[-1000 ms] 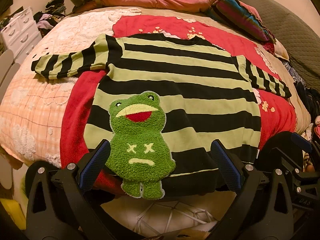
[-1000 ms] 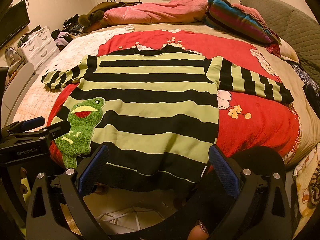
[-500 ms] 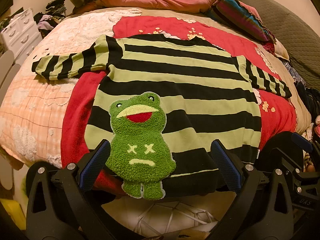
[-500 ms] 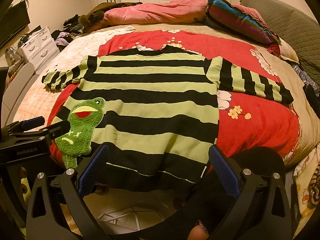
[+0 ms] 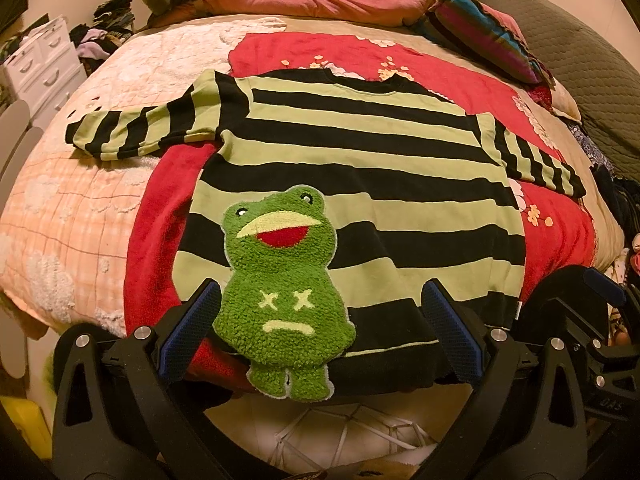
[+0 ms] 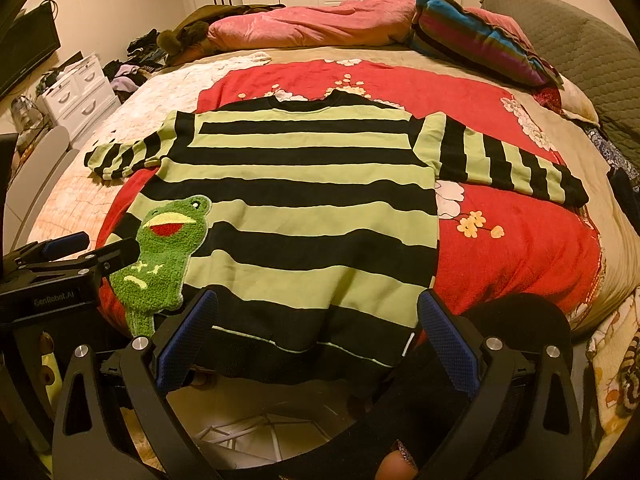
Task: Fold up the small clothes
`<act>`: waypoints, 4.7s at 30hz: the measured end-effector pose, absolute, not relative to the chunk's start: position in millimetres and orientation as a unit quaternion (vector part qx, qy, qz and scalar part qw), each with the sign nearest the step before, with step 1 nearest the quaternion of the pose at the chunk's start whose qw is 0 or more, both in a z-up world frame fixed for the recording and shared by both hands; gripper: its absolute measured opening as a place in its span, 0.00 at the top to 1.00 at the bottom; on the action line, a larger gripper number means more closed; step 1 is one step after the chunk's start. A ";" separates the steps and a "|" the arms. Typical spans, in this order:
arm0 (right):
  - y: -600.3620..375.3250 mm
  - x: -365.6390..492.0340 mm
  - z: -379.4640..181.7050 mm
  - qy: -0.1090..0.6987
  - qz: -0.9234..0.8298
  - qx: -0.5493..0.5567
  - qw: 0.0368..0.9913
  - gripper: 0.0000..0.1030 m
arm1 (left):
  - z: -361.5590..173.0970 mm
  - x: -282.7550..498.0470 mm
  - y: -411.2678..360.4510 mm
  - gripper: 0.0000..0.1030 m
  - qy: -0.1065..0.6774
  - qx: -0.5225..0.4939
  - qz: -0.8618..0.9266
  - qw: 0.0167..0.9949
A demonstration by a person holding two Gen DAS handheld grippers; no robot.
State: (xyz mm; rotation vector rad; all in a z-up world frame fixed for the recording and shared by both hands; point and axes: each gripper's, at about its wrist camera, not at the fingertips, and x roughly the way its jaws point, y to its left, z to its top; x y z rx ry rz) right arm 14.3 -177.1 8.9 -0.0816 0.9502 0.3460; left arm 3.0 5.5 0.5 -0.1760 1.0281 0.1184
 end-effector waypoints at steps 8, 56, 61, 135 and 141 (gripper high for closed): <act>-177.1 16.3 6.7 0.458 0.167 -0.034 0.872 0.04 | 0.4 6.4 10.1 0.09 0.489 -0.081 0.064 0.866; -253.7 193.1 21.0 0.405 0.041 0.046 0.912 0.04 | 2.0 132.9 -23.0 0.09 0.480 -0.064 0.069 0.872; -270.1 222.1 21.6 0.399 0.009 0.060 0.915 0.04 | -3.2 151.4 -26.7 0.09 0.483 -0.068 0.064 0.871; -285.0 329.2 11.6 0.349 0.219 0.221 0.884 0.81 | -51.3 220.0 32.4 0.09 0.503 -0.135 0.142 0.842; -166.9 297.7 -13.3 0.394 0.323 0.117 0.853 0.81 | -53.4 214.9 56.4 0.09 0.500 -0.151 0.166 0.836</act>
